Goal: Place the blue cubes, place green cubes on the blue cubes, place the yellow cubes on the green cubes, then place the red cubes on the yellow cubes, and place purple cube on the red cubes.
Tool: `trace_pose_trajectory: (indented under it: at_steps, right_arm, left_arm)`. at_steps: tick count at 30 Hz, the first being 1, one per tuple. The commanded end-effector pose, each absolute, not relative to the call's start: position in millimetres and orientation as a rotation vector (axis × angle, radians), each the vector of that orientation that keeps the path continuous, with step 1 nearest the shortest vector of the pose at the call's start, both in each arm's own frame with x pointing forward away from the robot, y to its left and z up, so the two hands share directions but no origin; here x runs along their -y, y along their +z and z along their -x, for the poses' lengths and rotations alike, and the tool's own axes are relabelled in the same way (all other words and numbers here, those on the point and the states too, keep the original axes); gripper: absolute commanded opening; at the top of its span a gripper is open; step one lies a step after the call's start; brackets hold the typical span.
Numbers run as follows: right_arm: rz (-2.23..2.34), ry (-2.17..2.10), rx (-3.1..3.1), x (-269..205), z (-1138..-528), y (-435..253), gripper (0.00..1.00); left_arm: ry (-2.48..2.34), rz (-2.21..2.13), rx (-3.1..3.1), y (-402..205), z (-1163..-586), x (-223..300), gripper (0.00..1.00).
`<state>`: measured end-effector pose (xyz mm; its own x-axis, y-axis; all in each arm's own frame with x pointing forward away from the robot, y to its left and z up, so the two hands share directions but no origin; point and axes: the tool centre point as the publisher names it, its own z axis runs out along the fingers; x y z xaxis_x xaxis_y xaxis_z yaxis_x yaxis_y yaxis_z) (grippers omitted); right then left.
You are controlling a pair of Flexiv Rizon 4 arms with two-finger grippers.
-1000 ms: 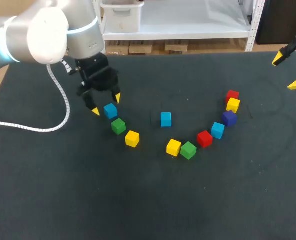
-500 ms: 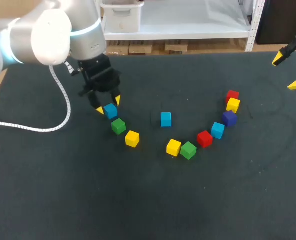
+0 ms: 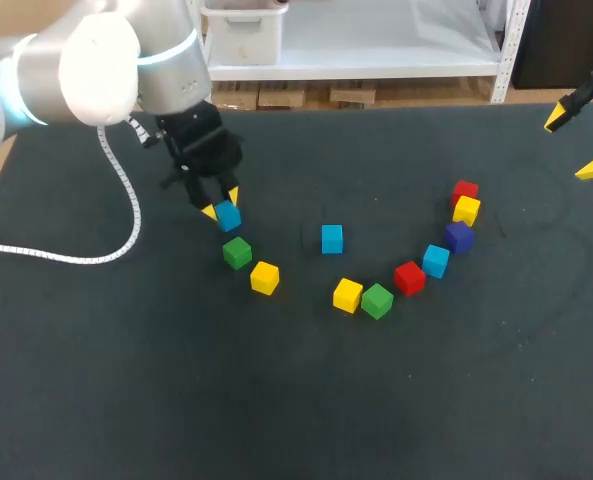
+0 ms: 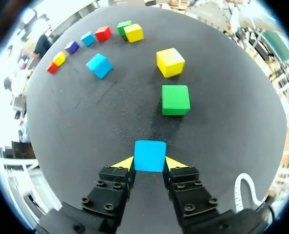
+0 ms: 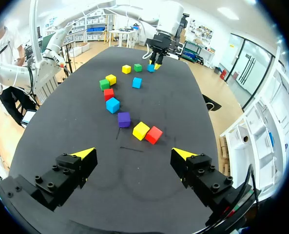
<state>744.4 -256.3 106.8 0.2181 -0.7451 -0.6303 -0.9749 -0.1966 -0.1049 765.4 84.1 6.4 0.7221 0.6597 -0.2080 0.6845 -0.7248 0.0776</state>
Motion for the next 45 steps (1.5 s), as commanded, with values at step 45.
trace_pose_trajectory:
  at_steps: [45]
  right_arm:
    - [2.009,0.618,-1.584,256,-743,107,1.00]
  left_arm:
    - [-0.196,-1.970,-2.224,8,-711,14,0.00]
